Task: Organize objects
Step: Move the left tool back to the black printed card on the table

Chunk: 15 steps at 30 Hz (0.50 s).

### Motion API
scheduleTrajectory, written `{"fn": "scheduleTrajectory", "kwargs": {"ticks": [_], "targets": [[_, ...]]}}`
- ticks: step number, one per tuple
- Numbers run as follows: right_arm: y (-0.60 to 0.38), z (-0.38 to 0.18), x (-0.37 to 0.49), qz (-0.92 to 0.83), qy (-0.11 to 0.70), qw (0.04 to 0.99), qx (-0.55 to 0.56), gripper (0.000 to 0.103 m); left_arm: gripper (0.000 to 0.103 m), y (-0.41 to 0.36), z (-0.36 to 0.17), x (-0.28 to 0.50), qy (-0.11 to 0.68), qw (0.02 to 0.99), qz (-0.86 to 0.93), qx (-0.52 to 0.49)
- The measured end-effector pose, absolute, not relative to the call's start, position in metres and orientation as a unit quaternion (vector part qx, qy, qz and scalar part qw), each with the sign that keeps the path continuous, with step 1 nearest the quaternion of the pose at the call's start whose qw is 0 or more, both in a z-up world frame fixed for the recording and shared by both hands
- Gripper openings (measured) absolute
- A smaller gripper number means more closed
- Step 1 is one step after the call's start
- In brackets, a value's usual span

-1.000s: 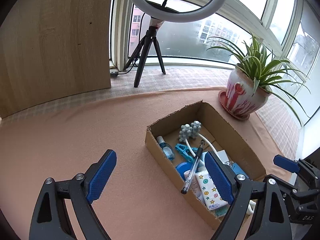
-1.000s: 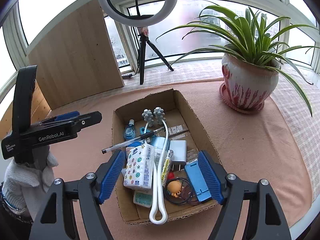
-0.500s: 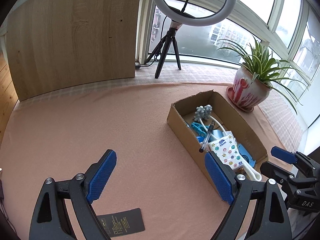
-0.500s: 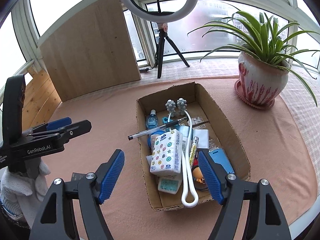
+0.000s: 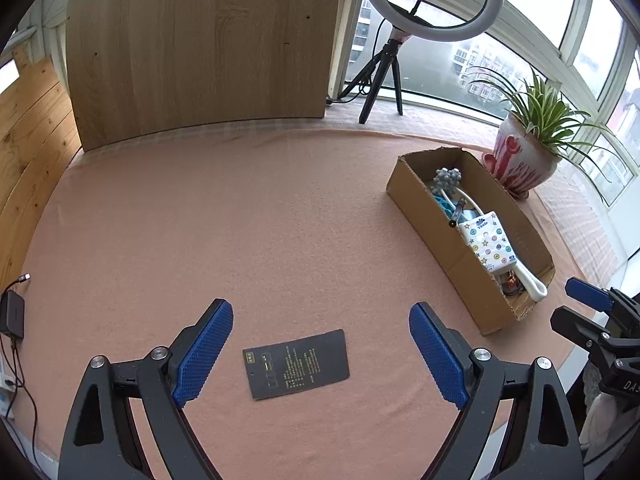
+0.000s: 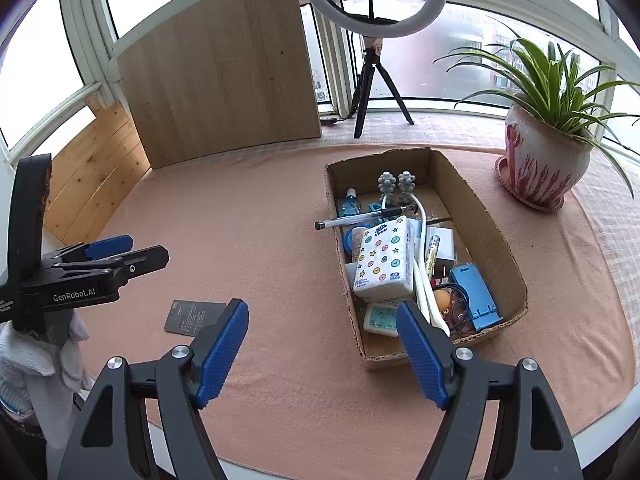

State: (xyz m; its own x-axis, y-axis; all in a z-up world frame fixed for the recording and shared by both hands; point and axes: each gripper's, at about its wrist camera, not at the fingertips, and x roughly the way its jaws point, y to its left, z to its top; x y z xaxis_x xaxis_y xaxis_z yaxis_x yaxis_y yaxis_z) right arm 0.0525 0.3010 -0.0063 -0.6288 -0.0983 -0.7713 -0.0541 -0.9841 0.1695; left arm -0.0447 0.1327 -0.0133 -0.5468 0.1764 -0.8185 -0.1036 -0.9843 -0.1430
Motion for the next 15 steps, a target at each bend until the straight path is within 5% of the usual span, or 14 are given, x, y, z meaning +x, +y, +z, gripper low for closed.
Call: {"fn": "scheduleTrajectory", "kwargs": {"ticks": [15], "targets": [[0.31, -0.029, 0.073, -0.885, -0.117, -0.01, 0.451, 0.073, 0.085, 0.124, -0.091, -0.009, -0.016, 0.119, 0.825, -0.553]]}}
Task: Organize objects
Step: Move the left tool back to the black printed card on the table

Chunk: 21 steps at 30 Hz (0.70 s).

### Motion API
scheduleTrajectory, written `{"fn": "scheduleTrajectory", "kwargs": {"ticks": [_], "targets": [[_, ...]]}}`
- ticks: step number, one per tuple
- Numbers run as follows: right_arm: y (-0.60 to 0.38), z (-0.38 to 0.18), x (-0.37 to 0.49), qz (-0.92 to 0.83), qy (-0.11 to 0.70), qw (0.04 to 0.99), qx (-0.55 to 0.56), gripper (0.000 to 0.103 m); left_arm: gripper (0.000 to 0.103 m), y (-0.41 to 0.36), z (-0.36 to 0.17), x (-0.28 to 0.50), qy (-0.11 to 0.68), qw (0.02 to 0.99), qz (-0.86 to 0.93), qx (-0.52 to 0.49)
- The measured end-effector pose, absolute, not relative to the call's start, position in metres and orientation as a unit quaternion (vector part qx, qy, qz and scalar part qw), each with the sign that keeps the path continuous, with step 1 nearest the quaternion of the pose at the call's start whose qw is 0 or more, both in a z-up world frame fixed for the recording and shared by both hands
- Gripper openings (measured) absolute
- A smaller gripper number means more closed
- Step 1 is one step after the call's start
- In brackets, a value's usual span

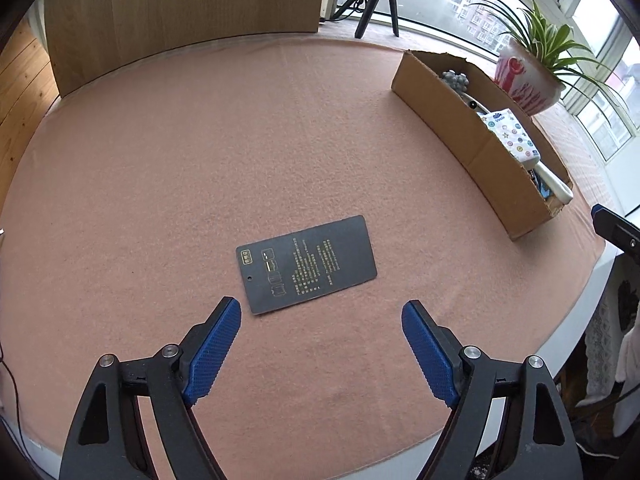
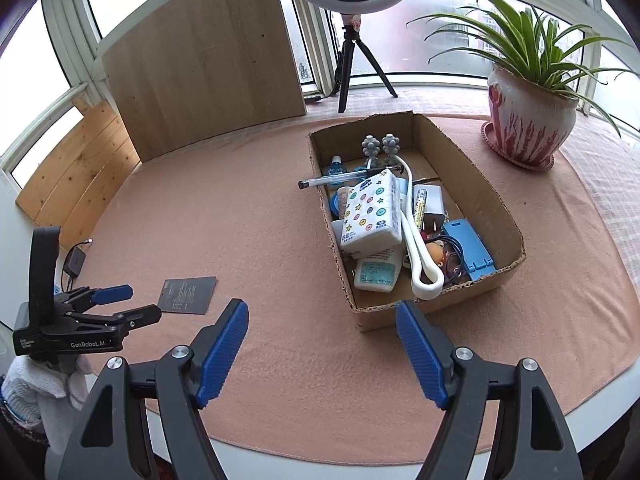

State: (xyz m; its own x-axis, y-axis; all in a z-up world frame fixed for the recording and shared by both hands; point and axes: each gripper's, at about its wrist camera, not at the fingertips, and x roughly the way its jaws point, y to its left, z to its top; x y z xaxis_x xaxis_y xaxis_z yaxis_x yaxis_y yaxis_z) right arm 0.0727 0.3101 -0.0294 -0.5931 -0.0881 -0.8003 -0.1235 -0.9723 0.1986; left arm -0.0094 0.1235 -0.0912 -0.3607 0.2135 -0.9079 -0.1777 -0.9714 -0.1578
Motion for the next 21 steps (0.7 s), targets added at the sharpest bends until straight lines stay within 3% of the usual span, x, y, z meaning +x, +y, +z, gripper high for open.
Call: {"fn": "scheduleTrajectory", "kwargs": {"ticks": [3, 6, 9, 21], "targets": [[0.313, -0.034, 0.073, 0.881, 0.126, 0.012, -0.456, 0.073, 0.079, 0.132, -0.1, -0.008, -0.017, 0.14, 0.816, -0.561], [0.315, -0.038, 0.071, 0.878, 0.133, 0.014, -0.459, 0.073, 0.063, 0.142, -0.11, -0.009, -0.02, 0.164, 0.802, -0.574], [0.317, -0.041, 0.069, 0.876, 0.14, 0.016, -0.461, 0.073, 0.055, 0.149, -0.12, -0.013, -0.023, 0.184, 0.789, -0.586], [0.328, -0.046, 0.064, 0.867, 0.173, 0.025, -0.466, 0.073, 0.055, 0.156, -0.122, -0.058, -0.039, 0.202, 0.787, -0.581]]}}
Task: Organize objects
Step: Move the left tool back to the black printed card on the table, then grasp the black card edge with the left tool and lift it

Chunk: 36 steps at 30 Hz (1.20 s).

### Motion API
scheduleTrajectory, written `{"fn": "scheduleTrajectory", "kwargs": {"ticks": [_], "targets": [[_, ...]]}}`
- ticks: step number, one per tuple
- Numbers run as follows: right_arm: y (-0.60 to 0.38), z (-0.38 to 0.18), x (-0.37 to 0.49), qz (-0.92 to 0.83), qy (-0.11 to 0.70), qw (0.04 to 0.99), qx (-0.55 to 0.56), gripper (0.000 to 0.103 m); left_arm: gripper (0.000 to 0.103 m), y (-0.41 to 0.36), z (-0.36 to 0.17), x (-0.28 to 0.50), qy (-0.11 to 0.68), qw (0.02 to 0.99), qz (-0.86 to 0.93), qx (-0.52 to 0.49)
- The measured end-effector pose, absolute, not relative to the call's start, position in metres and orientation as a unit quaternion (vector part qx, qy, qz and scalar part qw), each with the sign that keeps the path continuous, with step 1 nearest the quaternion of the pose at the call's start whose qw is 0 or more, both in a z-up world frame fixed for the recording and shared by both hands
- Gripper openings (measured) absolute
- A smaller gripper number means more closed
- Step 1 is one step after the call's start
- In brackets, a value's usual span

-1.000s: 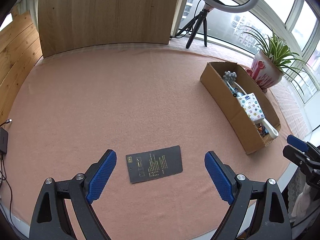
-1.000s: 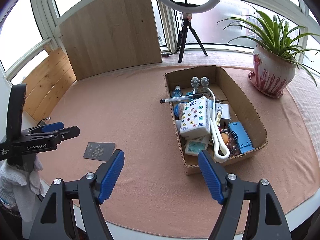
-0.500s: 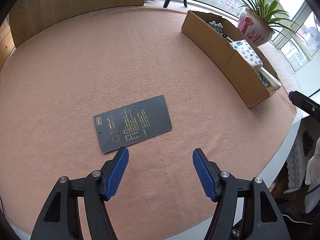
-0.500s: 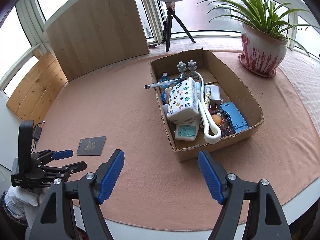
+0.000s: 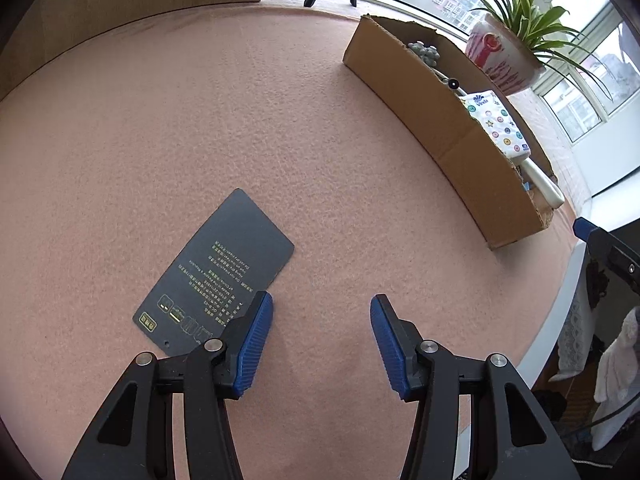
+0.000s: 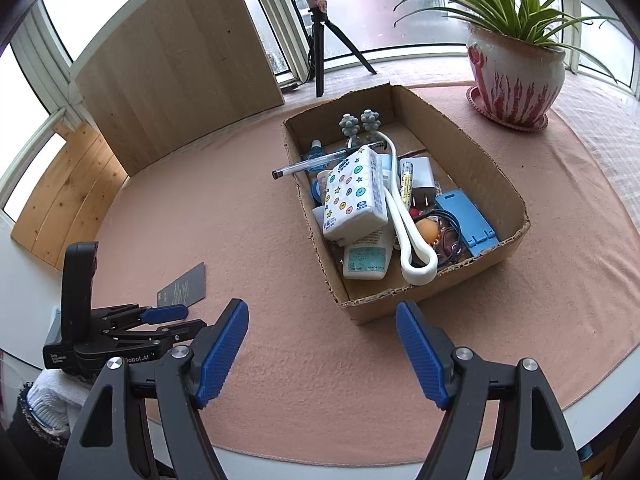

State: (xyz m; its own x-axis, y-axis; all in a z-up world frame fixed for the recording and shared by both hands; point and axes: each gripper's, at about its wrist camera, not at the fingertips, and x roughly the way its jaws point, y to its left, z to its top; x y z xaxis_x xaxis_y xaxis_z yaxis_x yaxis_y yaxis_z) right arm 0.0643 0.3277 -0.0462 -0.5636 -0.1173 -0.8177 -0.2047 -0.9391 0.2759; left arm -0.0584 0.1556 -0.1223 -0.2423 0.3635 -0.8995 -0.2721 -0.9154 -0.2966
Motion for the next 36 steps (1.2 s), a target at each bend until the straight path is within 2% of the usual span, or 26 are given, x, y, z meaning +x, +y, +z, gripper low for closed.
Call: {"fn": "scheduleTrajectory", "kwargs": {"ticks": [10, 12, 15, 17, 24, 36], "targets": [[0.333, -0.049, 0.062, 0.864, 0.179, 0.041, -0.47, 0.073, 0.055, 0.139, -0.119, -0.088, -0.06, 0.177, 0.797, -0.574], [0.332, -0.05, 0.06, 0.863, 0.179, 0.041, -0.47, 0.073, 0.057, 0.132, -0.115, -0.086, -0.07, 0.168, 0.801, -0.571], [0.331, -0.05, 0.057, 0.864, 0.18, 0.039, -0.469, 0.073, 0.067, 0.118, -0.108, -0.086, -0.081, 0.147, 0.81, -0.562], [0.329, -0.05, 0.054, 0.864, 0.179, 0.036, -0.47, 0.073, 0.07, 0.107, -0.104, -0.086, -0.084, 0.131, 0.817, -0.556], [0.32, -0.052, 0.042, 0.863, 0.172, 0.019, -0.475, 0.073, 0.075, 0.069, -0.101, -0.097, -0.068, 0.063, 0.832, -0.547], [0.31, -0.052, 0.039, 0.861, 0.163, 0.007, -0.481, 0.073, 0.077, 0.093, -0.116, -0.102, -0.02, 0.102, 0.81, -0.577]]}}
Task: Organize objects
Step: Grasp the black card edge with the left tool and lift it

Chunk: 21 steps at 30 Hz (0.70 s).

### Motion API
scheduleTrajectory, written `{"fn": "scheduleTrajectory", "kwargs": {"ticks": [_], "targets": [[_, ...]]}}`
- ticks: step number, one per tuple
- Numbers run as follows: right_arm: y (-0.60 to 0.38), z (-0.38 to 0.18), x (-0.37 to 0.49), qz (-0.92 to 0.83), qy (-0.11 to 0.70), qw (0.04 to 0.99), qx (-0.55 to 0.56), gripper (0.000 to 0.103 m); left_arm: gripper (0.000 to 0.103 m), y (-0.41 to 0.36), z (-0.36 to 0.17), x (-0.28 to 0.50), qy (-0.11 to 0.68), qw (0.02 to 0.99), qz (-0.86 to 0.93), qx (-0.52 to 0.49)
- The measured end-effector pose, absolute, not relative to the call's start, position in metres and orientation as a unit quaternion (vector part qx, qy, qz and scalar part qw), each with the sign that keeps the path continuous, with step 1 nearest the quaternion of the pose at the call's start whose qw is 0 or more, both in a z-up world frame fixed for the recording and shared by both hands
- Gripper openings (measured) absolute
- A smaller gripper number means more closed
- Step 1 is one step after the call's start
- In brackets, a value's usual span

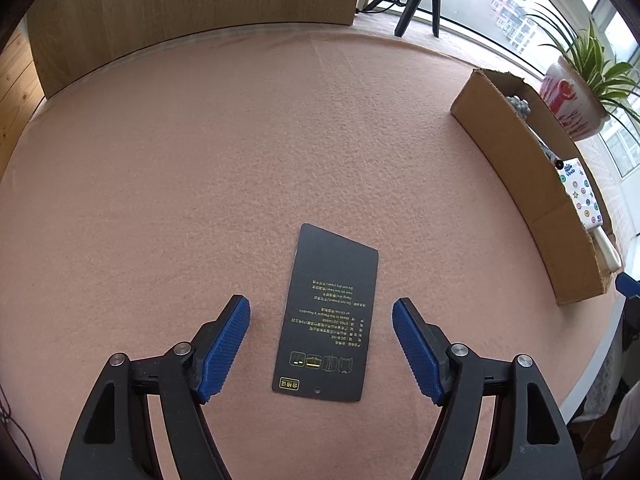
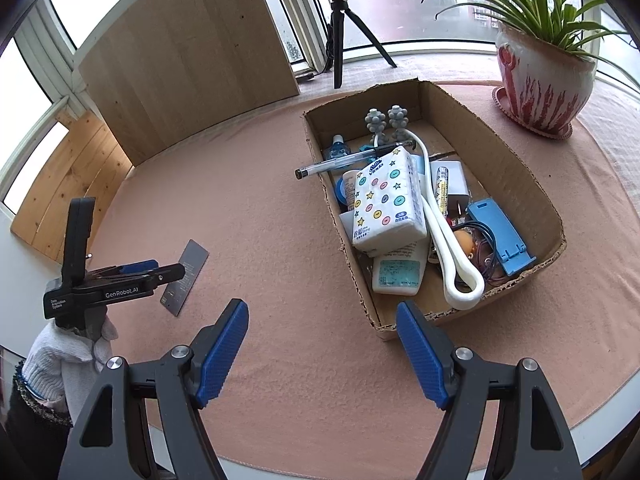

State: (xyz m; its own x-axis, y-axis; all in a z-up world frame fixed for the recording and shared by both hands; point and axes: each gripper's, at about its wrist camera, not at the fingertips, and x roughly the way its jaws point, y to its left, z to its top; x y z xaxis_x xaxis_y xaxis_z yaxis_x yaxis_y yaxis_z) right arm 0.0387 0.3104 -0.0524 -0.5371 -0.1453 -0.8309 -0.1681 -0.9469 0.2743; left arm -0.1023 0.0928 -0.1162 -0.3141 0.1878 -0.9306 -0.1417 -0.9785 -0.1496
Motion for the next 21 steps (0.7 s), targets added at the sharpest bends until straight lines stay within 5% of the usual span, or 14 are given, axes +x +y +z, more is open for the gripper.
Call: {"fn": "scheduleTrajectory", "kwargs": {"ticks": [11, 21], "targets": [[0.319, -0.052, 0.048, 0.861, 0.17, 0.019, -0.479, 0.073, 0.076, 0.113, -0.122, -0.095, 0.03, 0.103, 0.809, -0.578], [0.321, -0.052, 0.051, 0.861, 0.172, 0.019, -0.478, 0.073, 0.053, 0.124, -0.121, -0.085, 0.042, 0.095, 0.818, -0.566]]}}
